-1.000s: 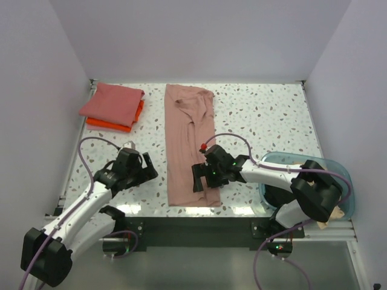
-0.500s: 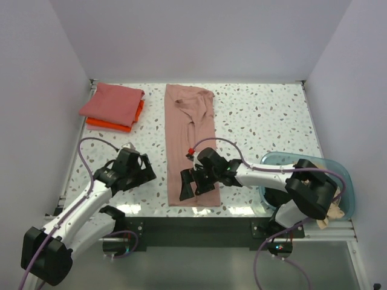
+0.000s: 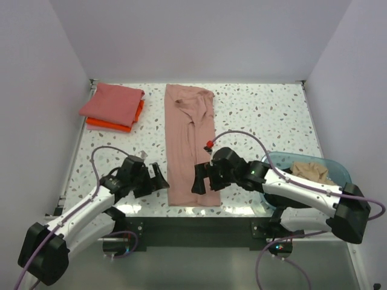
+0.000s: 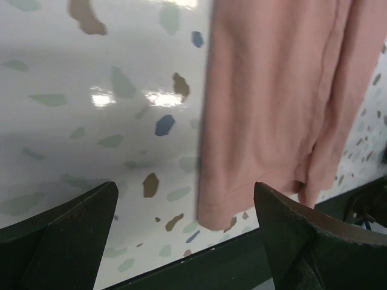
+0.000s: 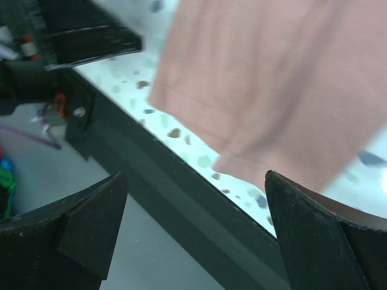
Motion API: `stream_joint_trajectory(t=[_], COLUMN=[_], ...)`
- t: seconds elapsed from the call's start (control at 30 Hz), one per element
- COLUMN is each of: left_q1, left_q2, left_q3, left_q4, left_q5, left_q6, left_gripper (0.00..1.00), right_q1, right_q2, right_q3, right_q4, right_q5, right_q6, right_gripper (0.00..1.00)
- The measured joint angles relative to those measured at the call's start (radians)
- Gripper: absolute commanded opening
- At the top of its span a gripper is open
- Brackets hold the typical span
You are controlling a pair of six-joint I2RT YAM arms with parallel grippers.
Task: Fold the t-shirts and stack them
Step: Fold the tshirt
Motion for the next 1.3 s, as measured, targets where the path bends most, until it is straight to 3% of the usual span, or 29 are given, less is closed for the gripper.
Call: stream_joint_trajectory(t=[0.17, 0.3, 0.5, 0.53, 0.67, 0.83, 0.9, 0.93, 0.97, 1.0, 1.3], left_q1=[-0.109, -0.215, -0.327, -0.344, -0.387, -0.402, -0.405, -0.406, -0.407, -0.407, -0.428], left_q2=[-0.012, 0.026, 0.097, 0.111, 0.160, 0.190, 0.198, 0.204, 0.212, 0.221, 0.240], left_q3=[-0.039, -0.042, -0.016, -0.008, 0.010, 0.020, 0.021, 0.023, 0.024, 0.028, 0.075], left_q4=[0.117, 0.167, 0.170, 0.167, 0.158, 0.124, 0.117, 0.113, 0.112, 0.112, 0.049], left_q5=[0.045, 0.044, -0.030, -0.041, -0.075, -0.110, -0.119, -0.125, -0.126, -0.127, -0.171], left_q6=[-0.066, -0.125, -0.185, -0.194, -0.230, -0.267, -0.277, -0.282, -0.287, -0.287, -0.287], left_gripper=[1.00, 0.86, 0.72, 0.70, 0.46, 0.32, 0.20, 0.14, 0.00, 0.00, 0.00], right_q1=[-0.017, -0.027, -0.027, -0.027, -0.027, -0.028, -0.028, -0.027, -0.027, -0.027, -0.027], right_q2=[-0.083, -0.088, -0.065, -0.058, -0.036, -0.020, -0.011, -0.005, 0.003, 0.008, -0.037], right_q3=[-0.101, -0.200, -0.293, -0.305, -0.326, -0.333, -0.333, -0.333, -0.333, -0.333, -0.320], right_q4=[-0.130, -0.170, -0.097, -0.075, 0.000, 0.047, 0.058, 0.066, 0.075, 0.077, 0.045], right_q5=[0.125, 0.145, 0.093, 0.078, 0.035, 0.028, 0.028, 0.029, 0.034, 0.033, 0.074], right_q6=[0.078, 0.140, 0.216, 0.227, 0.261, 0.282, 0.287, 0.290, 0.295, 0.292, 0.261], right_gripper=[0.96, 0.85, 0.60, 0.52, 0.46, 0.39, 0.36, 0.22, 0.06, 0.00, 0.00])
